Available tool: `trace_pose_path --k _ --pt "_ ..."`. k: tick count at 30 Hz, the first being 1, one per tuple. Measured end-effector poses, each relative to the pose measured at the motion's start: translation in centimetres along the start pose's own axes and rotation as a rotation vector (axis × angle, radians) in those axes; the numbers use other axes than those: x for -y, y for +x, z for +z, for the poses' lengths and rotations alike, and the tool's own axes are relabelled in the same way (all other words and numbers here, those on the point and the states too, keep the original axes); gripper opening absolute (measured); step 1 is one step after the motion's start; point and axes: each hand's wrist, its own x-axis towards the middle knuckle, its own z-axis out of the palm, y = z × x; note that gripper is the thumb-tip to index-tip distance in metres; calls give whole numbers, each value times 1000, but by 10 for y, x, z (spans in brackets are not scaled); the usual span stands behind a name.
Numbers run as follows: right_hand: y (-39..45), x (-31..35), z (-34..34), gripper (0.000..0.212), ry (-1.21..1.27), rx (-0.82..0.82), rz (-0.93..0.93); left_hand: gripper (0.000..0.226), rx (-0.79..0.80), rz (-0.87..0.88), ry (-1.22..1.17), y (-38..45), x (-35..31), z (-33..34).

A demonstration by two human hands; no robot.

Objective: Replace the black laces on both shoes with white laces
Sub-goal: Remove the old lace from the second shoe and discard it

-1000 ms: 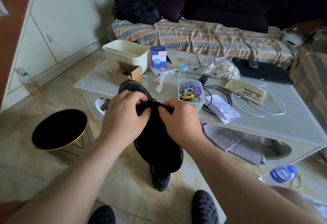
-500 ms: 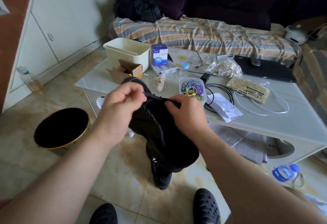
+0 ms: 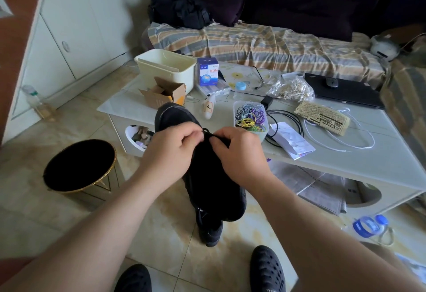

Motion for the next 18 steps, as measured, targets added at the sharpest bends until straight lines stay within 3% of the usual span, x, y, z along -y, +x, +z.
trace_pose_path --k 3,5,6,8,10,14,18 --pt "5 -13 -2 15 35 17 183 29 -127 -44 -741 7 -8 -14" --pt "6 -16 -2 17 21 29 236 39 -129 -150 -1030 12 -13 -30" --pt "6 -15 -1 17 0 36 222 44 -123 -231 -982 12 -12 -34" --pt "3 -11 1 17 -24 33 176 39 -149 -322 -485 9 -7 -34" --pt "1 -8 3 17 -12 18 154 27 -196 -227 -44 3 -2 -28" --pt "0 0 7 16 -7 17 91 29 -160 130 227 2 -3 -10" --pt "-5 4 11 15 -22 30 18 36 -15 51 432 -3 9 9"
